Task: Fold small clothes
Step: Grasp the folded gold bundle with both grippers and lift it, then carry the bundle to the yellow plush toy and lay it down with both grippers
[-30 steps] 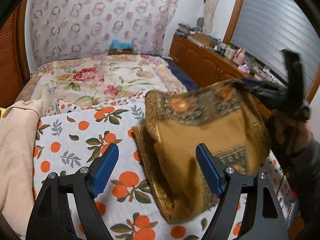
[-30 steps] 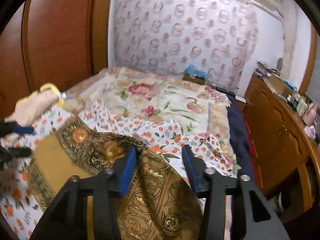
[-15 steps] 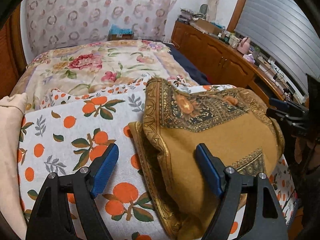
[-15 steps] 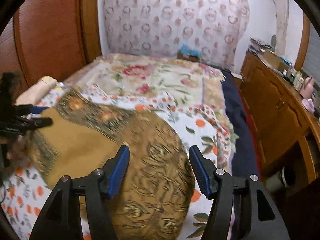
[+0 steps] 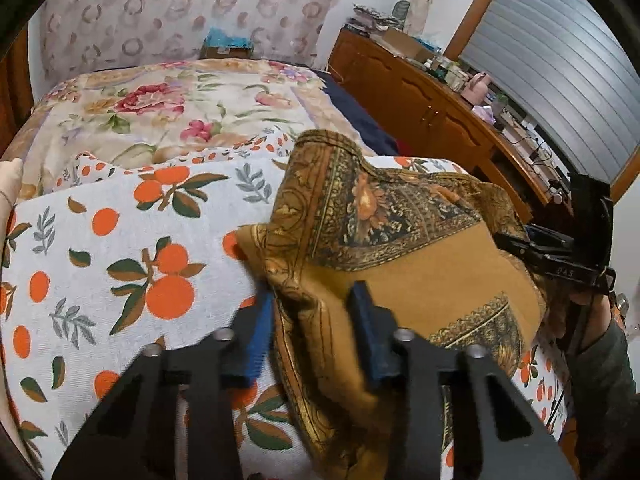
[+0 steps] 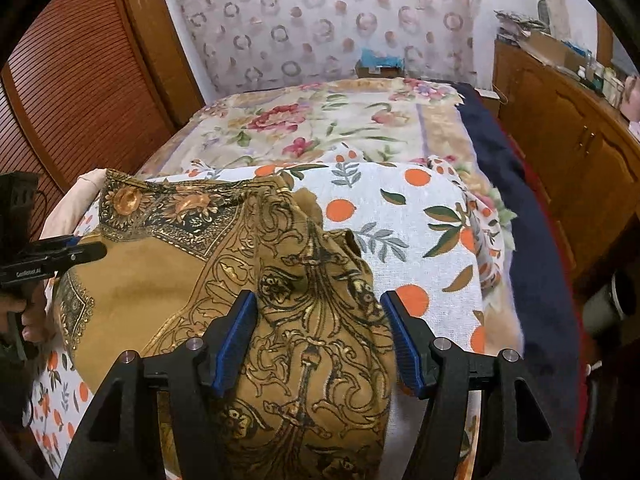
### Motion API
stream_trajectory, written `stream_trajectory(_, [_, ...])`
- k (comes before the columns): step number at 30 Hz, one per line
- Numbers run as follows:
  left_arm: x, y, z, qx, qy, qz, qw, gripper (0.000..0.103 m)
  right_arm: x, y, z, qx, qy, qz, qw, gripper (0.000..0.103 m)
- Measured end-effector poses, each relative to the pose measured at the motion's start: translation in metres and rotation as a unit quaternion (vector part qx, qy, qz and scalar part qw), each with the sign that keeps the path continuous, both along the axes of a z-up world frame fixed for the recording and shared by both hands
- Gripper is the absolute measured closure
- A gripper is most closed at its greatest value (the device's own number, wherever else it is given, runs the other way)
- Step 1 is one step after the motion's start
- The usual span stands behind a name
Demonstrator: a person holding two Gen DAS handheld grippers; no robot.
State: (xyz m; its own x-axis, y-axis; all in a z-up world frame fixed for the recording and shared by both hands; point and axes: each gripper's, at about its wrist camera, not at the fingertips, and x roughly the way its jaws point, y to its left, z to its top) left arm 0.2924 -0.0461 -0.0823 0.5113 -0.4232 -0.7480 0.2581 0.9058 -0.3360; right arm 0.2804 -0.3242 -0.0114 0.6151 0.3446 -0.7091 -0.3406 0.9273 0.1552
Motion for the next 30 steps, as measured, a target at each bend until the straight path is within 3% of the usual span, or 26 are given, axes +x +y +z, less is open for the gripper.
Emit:
stream_trajectory(2, [-0.002, -0.003, 0.004, -0.014, -0.005, -0.012, 0.9998, 0.093, -0.001, 0.003, -0.002, 0.000, 0.001, 0.009, 1.000, 0.038])
stream_trajectory(4, [-0.009, -0.007, 0.013, -0.007, -0.027, -0.022, 0.9994, 0.095, -0.001, 0.006, -0.004, -0.003, 0.000, 0.021, 1.000, 0.047])
stream_trajectory(6, [-0.017, -0.008, 0.022, -0.011, -0.045, -0.023, 0.9987, 0.096, 0.000, 0.004, -0.008, 0.006, 0.004, 0.039, 0.999, 0.067])
stream_trajectory(9, [-0.025, -0.004, 0.034, -0.018, -0.064, -0.021, 0.9976, 0.096, 0.000, 0.002, -0.009, 0.015, 0.008, 0.057, 0.998, 0.084])
stream_trajectory(11, [-0.033, -0.001, 0.045, -0.024, -0.079, -0.022, 0.9963, 0.096, -0.002, 0.002, -0.006, 0.007, -0.006, 0.061, 0.998, 0.088])
stream_trajectory(16, [-0.057, 0.010, 0.070, -0.028, -0.120, -0.011, 0.9924, 0.096, -0.021, 0.014, 0.017, -0.011, -0.067, 0.067, 0.995, 0.090])
stream_trajectory(21, [-0.093, 0.049, 0.095, -0.037, -0.164, 0.029, 0.9854, 0.096, -0.035, 0.039, 0.049, -0.013, -0.117, 0.094, 0.989, 0.090])
stream_trajectory(30, [-0.145, 0.142, 0.113, -0.004, -0.220, 0.141, 0.9654, 0.096, -0.022, 0.142, 0.091, -0.030, -0.177, 0.195, 0.964, 0.090])
